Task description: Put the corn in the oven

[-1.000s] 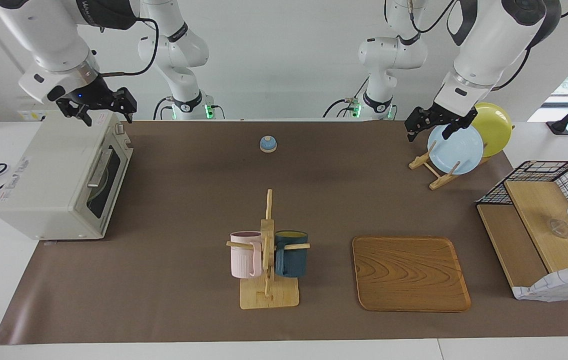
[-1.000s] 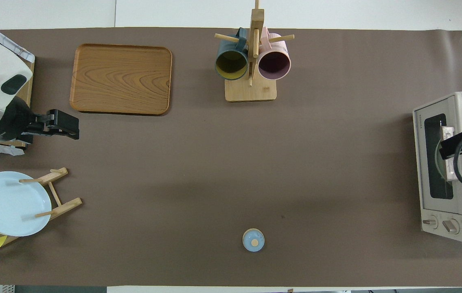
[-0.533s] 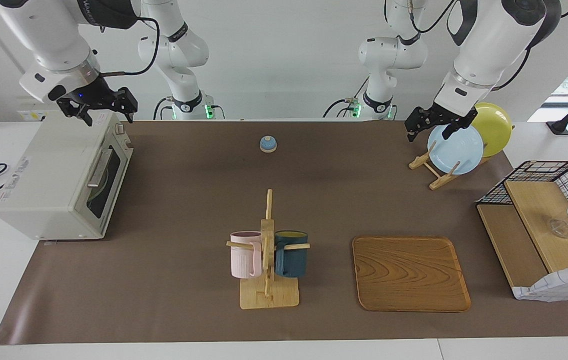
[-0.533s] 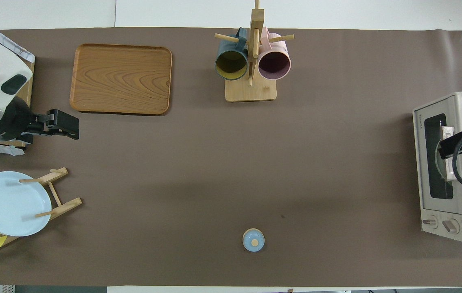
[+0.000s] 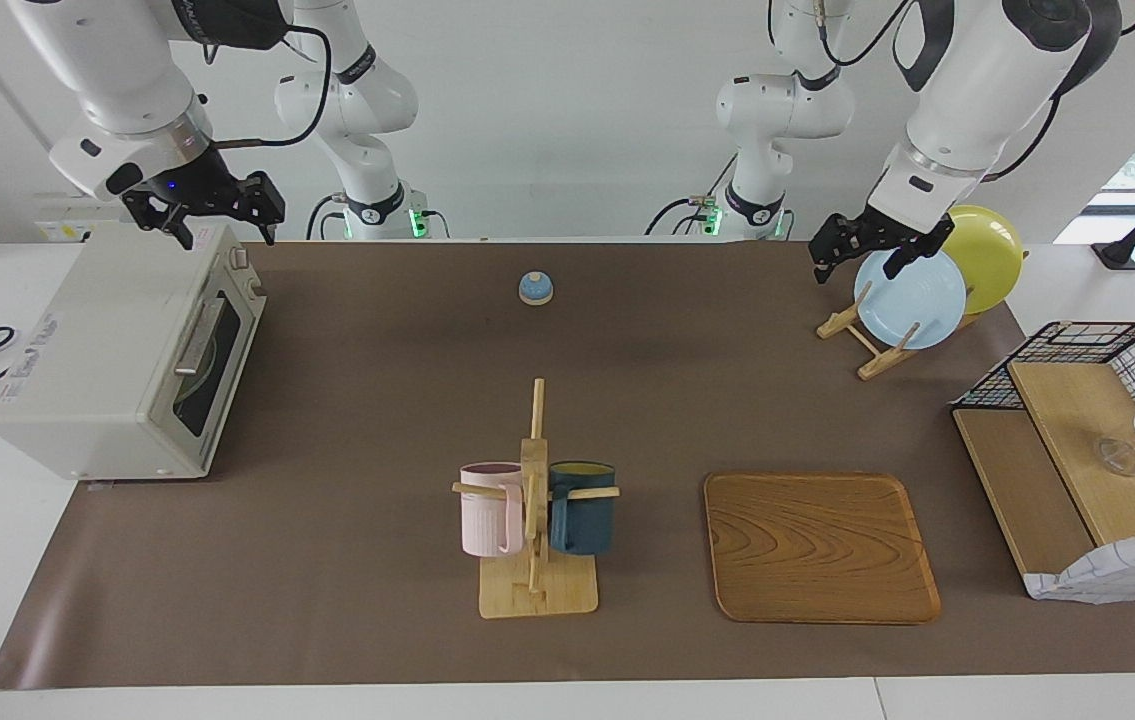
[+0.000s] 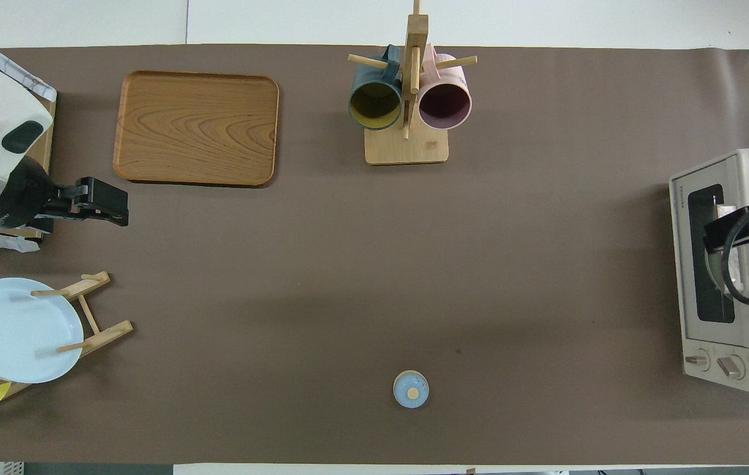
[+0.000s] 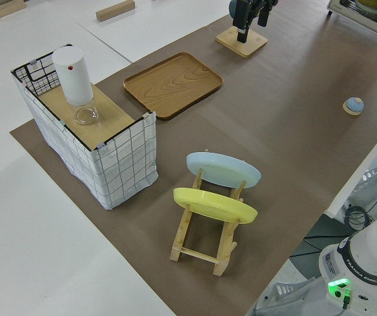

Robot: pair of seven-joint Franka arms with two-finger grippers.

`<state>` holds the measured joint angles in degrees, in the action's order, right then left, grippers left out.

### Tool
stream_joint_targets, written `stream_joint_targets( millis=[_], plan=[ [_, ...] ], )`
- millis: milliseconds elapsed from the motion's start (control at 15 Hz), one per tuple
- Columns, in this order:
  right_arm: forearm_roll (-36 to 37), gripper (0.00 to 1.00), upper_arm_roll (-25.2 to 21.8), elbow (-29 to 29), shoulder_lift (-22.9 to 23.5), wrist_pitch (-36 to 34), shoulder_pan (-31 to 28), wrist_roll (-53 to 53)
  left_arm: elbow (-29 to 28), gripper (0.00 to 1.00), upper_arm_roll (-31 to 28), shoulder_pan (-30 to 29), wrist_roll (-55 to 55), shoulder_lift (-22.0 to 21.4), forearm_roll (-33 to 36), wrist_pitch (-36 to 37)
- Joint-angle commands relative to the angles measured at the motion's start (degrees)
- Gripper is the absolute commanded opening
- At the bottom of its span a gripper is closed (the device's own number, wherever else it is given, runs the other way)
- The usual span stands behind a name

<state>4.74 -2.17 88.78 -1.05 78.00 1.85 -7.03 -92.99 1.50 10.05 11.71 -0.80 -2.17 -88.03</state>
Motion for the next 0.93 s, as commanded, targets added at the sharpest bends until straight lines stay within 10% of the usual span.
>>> stream_joint_targets(
  millis=[0, 867],
  plan=[
    [-2.4, 1.00, -0.8, -1.1, 0.7, -0.3, -0.3, 0.7, -0.2, 1.00, 0.3, -0.7, -0.4, -0.4, -0.7, 0.4],
    [-5.6, 1.00, -0.7, -1.1, 0.9, 4.5, -1.5, 4.7, -0.2, 1.00, 0.3, -0.7, -0.4, -0.4, -0.7, 0.4]
  ],
)
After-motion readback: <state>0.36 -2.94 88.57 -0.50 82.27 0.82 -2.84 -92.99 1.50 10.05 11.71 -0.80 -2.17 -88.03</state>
